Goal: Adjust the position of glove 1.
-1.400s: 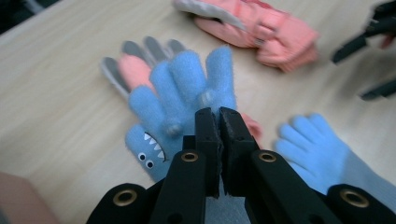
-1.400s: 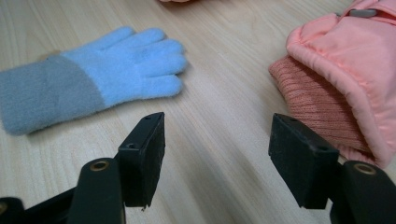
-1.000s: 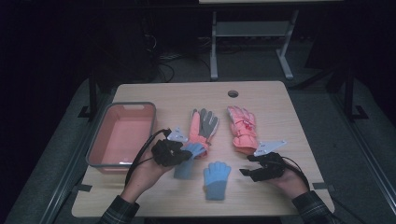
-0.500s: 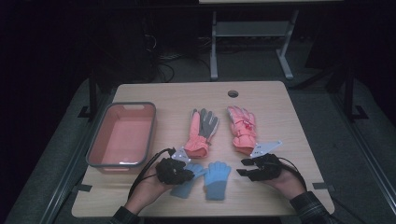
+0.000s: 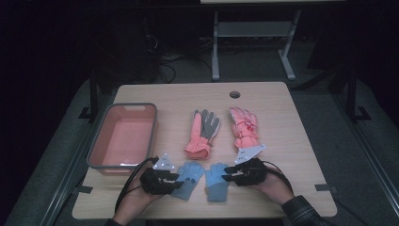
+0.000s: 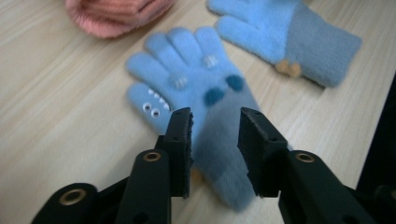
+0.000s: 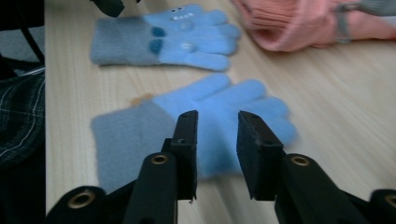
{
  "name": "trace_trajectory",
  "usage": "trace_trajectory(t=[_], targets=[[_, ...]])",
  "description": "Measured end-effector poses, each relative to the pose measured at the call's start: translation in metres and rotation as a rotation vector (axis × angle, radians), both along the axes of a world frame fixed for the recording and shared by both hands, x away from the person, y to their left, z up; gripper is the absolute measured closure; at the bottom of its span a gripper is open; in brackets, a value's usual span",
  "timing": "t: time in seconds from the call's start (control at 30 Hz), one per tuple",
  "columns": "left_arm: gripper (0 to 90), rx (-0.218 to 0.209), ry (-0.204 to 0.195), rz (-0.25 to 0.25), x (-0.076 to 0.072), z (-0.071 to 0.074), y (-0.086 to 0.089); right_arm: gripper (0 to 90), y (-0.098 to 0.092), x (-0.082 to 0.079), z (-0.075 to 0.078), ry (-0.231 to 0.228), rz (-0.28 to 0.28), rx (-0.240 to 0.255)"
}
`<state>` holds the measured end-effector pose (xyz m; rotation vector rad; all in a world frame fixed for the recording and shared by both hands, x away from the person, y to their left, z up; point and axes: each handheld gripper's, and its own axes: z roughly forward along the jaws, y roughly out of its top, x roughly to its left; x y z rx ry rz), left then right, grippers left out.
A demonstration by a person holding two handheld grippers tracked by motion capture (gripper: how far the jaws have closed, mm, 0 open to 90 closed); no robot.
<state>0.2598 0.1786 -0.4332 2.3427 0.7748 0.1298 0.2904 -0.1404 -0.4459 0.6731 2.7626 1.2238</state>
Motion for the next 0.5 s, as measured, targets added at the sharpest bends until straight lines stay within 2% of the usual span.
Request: trace_trajectory(t=[0.13, 0.17, 0.2, 0.27, 0.3, 0.33, 0.37, 0.47, 0.5], targets=[[60.4, 0.002, -0.010, -0.015, -0.004, -0.004, 0.001, 62.1, 0.015, -0.001, -0.004, 0.006, 0.040, -0.015], [59.2, 0.003, -0.008, -0.021, -0.004, -0.004, 0.000, 60.6, 0.017, 0.000, -0.006, -0.012, 0.057, -0.030], [58.7, 0.009, -0.006, -0.028, -0.003, -0.006, -0.002, 59.2, 0.019, -0.001, -0.006, 0.000, 0.052, -0.032], [57.5, 0.018, -0.003, -0.036, -0.002, -0.008, -0.005, 58.4, 0.025, -0.001, -0.013, -0.018, 0.076, -0.076], [57.5, 0.023, 0.000, -0.039, -0.001, -0.010, -0.007, 58.4, 0.025, -0.001, -0.013, -0.018, 0.076, -0.076], [57.3, 0.027, 0.001, -0.046, -0.001, -0.011, -0.007, 60.1, 0.026, -0.002, -0.015, -0.009, 0.072, -0.081], [57.1, 0.028, 0.001, -0.048, 0.000, -0.012, -0.008, 63.3, 0.027, -0.001, -0.017, -0.021, 0.084, -0.096], [57.1, 0.029, 0.004, -0.052, 0.000, -0.013, -0.008, 77.8, 0.027, -0.006, -0.020, -0.064, 0.070, -0.093], [57.1, 0.027, 0.006, -0.053, 0.001, -0.013, -0.008, 81.0, 0.026, -0.007, -0.020, -0.053, 0.067, -0.090]])
